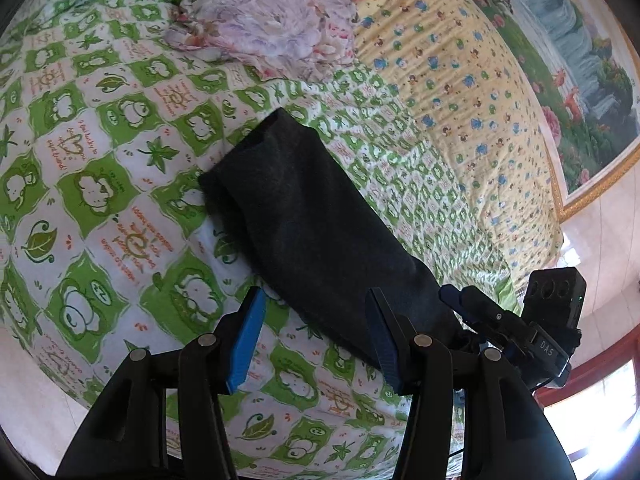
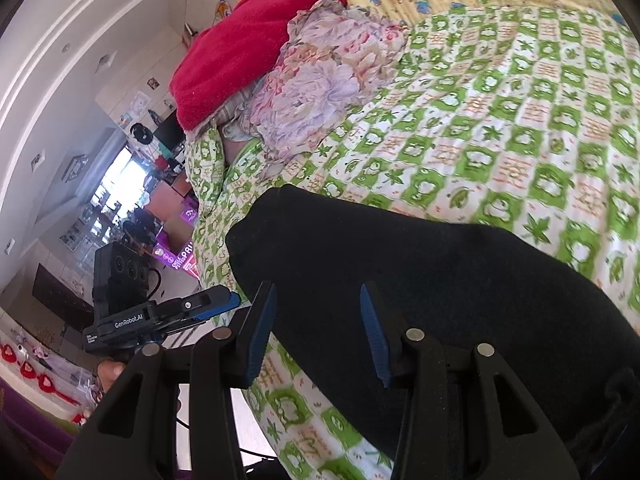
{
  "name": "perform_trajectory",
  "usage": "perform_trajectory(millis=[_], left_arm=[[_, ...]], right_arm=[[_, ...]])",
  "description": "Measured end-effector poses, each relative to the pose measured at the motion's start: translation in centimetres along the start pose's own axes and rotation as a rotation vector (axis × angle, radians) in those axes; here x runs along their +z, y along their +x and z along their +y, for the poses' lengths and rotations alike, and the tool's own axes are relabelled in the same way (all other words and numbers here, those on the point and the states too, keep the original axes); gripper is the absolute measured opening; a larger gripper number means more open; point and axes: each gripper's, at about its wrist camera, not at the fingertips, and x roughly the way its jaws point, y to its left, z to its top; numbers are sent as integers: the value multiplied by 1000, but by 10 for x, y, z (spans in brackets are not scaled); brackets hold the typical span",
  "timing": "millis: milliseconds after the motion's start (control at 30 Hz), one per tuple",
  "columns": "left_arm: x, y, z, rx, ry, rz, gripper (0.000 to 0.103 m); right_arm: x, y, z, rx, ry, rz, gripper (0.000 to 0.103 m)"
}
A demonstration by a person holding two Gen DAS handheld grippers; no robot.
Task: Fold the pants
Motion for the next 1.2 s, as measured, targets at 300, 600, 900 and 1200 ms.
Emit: perform_trajectory(millis=[300, 600, 900, 1200], left_arm=[[7, 4, 23, 16, -74, -23, 53], [16, 22, 39, 3, -142, -20, 53], [27, 35, 38, -6, -131, -32, 53], [36, 43, 29, 10, -113, -61, 30]], right_arm=[[45, 46, 14, 10, -100, 72, 45], [83, 112, 25, 45, -222, 202, 45], [104, 176, 26, 66, -272, 359, 45], [100, 179, 34, 50, -319, 355, 25]])
